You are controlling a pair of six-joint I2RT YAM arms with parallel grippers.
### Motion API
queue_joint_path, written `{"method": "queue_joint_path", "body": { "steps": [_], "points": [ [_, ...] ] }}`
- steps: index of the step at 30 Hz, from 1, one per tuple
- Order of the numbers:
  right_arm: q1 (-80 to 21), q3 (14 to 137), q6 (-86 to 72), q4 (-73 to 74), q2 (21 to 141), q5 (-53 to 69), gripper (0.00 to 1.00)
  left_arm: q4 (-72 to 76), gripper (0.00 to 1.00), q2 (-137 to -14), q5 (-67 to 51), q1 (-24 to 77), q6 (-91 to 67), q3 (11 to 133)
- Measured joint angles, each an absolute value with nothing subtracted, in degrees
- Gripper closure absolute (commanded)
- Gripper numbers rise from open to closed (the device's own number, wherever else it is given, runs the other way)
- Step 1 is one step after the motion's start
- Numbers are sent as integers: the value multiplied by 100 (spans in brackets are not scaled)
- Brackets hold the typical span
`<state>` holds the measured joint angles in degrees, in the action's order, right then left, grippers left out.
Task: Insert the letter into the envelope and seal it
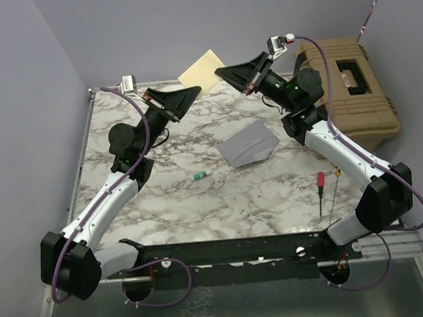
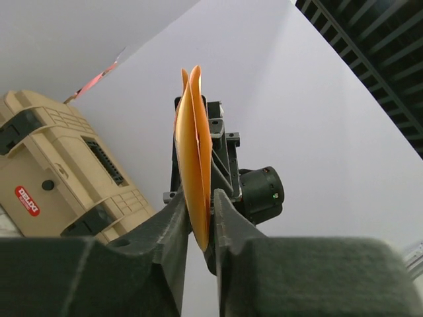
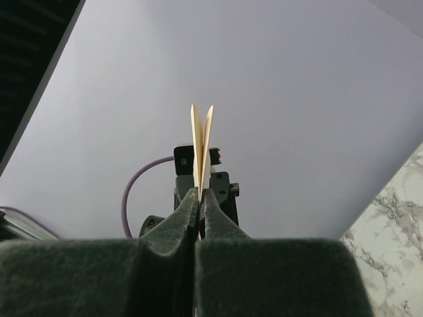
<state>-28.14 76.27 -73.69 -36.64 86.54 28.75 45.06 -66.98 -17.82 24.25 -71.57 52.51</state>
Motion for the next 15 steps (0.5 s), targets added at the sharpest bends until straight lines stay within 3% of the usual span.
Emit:
{"method": "queue_joint_path", "body": {
  "steps": [2,5,10,12,15],
  "points": [
    [-2814,7544,-7365,-3621,8602,2873,100,4521,98,-6698,-1747,2425,-7133,5238],
    [-2814,7404,-7352,-3566,8510,2873,94,4530,100,-6709,-1745,2425,-7100,5236],
    [-2814,7210,-7094,-3334,8335,2967,34,4471,100,-6711,-1789,2423,-6936,5168],
    [-2812,7255,-6694,-2897,8241,3070,24,4346,100,-6705,-1887,2421,-6801,5153],
    [-2801,7653,-5636,-1500,8099,3151,19,3754,100,-6608,-2272,2401,-6267,5175]
  ]
}}
